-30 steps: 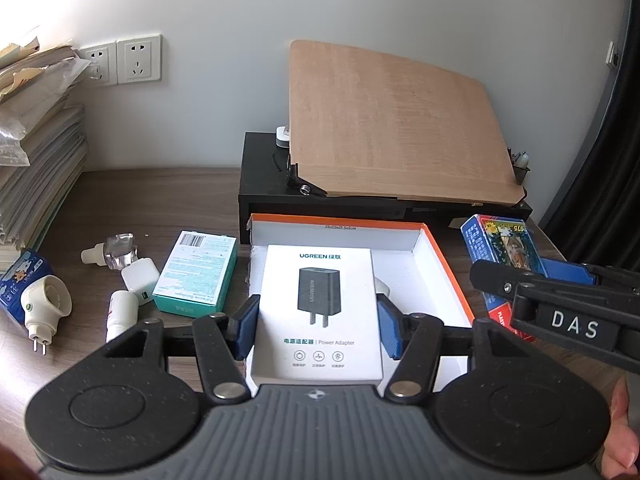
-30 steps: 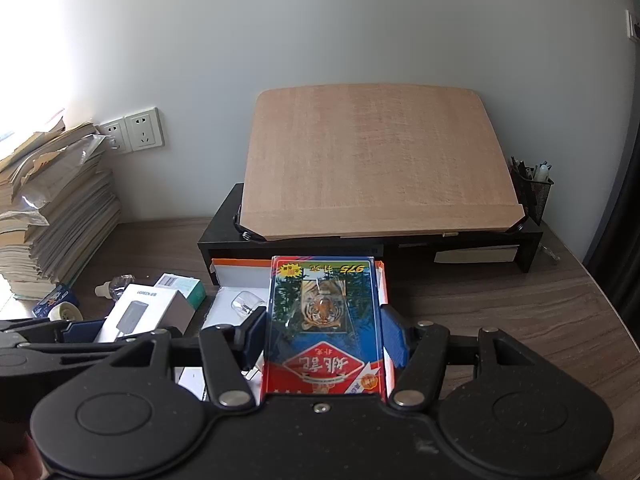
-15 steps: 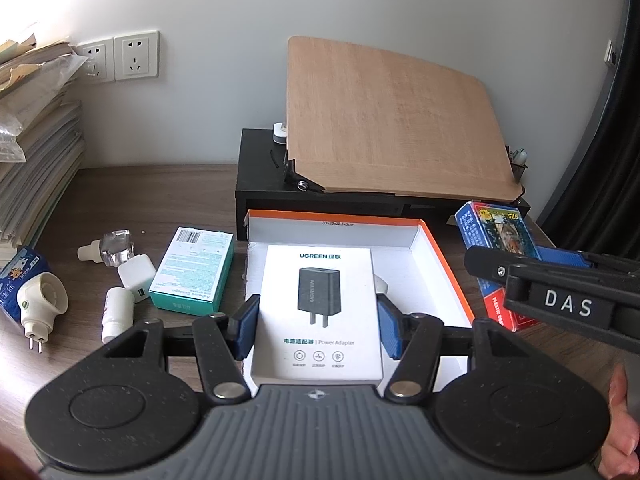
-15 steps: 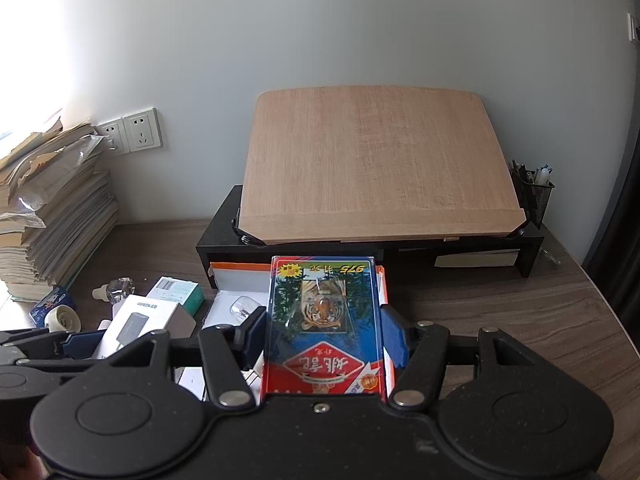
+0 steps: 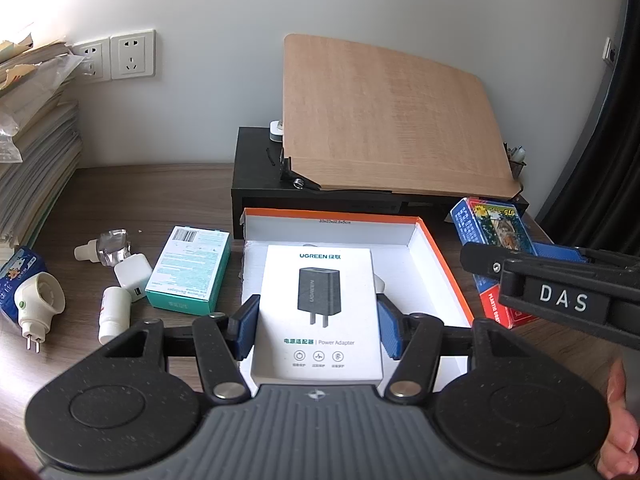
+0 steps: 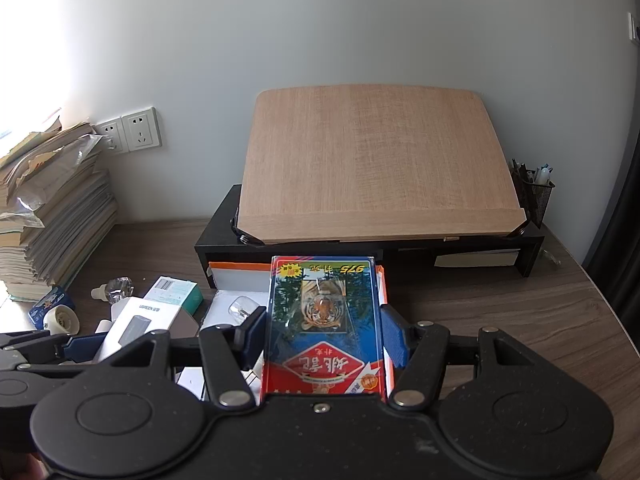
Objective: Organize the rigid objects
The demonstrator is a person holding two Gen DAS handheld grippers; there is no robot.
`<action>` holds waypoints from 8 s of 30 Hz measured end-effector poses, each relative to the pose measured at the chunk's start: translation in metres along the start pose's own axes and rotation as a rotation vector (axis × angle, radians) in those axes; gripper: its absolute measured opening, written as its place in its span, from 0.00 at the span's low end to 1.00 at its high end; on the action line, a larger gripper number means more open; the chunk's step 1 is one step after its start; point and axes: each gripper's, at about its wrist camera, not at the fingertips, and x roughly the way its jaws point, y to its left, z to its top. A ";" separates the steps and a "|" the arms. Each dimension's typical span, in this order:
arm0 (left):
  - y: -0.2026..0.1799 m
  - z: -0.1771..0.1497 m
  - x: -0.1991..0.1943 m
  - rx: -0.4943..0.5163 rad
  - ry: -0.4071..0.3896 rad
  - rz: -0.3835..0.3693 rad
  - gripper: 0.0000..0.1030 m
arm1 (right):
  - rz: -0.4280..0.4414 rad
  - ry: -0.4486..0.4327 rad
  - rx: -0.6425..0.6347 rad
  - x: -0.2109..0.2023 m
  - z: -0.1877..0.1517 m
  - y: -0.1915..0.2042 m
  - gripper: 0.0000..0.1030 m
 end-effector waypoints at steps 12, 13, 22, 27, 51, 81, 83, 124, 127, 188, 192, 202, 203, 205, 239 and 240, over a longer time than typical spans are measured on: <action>-0.003 -0.001 0.001 0.009 0.004 -0.006 0.58 | 0.000 -0.001 0.000 0.001 -0.001 -0.001 0.69; -0.003 -0.001 0.001 0.010 0.004 -0.006 0.58 | -0.002 0.000 0.000 0.001 -0.001 -0.001 0.69; -0.003 -0.001 0.001 0.016 0.005 -0.009 0.58 | -0.002 0.001 0.001 0.000 -0.001 0.000 0.69; -0.004 -0.002 -0.001 0.017 0.004 -0.010 0.58 | -0.001 0.000 0.000 -0.001 -0.002 0.001 0.69; -0.005 -0.004 -0.004 0.028 0.001 -0.016 0.58 | -0.001 -0.002 -0.002 -0.003 -0.002 0.003 0.69; -0.006 -0.002 0.007 0.027 0.017 -0.025 0.58 | -0.004 0.015 -0.001 0.010 0.001 0.002 0.69; -0.007 -0.002 0.008 0.028 0.020 -0.027 0.58 | -0.006 0.017 0.001 0.012 0.001 0.002 0.69; -0.022 -0.008 0.022 0.075 0.066 -0.071 0.58 | 0.008 0.097 -0.011 0.048 -0.003 -0.005 0.69; -0.022 -0.008 0.022 0.077 0.067 -0.071 0.58 | 0.010 0.101 -0.012 0.051 -0.003 -0.004 0.69; -0.013 -0.015 0.004 0.023 0.080 -0.052 0.83 | -0.066 -0.029 0.011 -0.011 -0.010 -0.007 0.81; 0.010 -0.013 -0.002 -0.022 0.074 0.003 0.83 | -0.053 -0.023 -0.006 -0.006 -0.009 0.011 0.85; 0.052 -0.009 -0.013 -0.095 0.062 0.076 0.83 | 0.009 0.001 -0.037 0.007 -0.008 0.045 0.86; 0.056 -0.009 -0.014 -0.099 0.062 0.079 0.83 | 0.013 0.005 -0.040 0.008 -0.008 0.048 0.87; 0.063 -0.009 -0.014 -0.107 0.062 0.084 0.83 | 0.020 0.010 -0.046 0.011 -0.008 0.054 0.87; 0.169 -0.019 -0.026 -0.223 0.082 0.214 0.84 | 0.139 0.074 -0.116 0.049 -0.010 0.150 0.87; 0.172 -0.020 -0.026 -0.227 0.083 0.221 0.85 | 0.143 0.075 -0.116 0.051 -0.011 0.153 0.87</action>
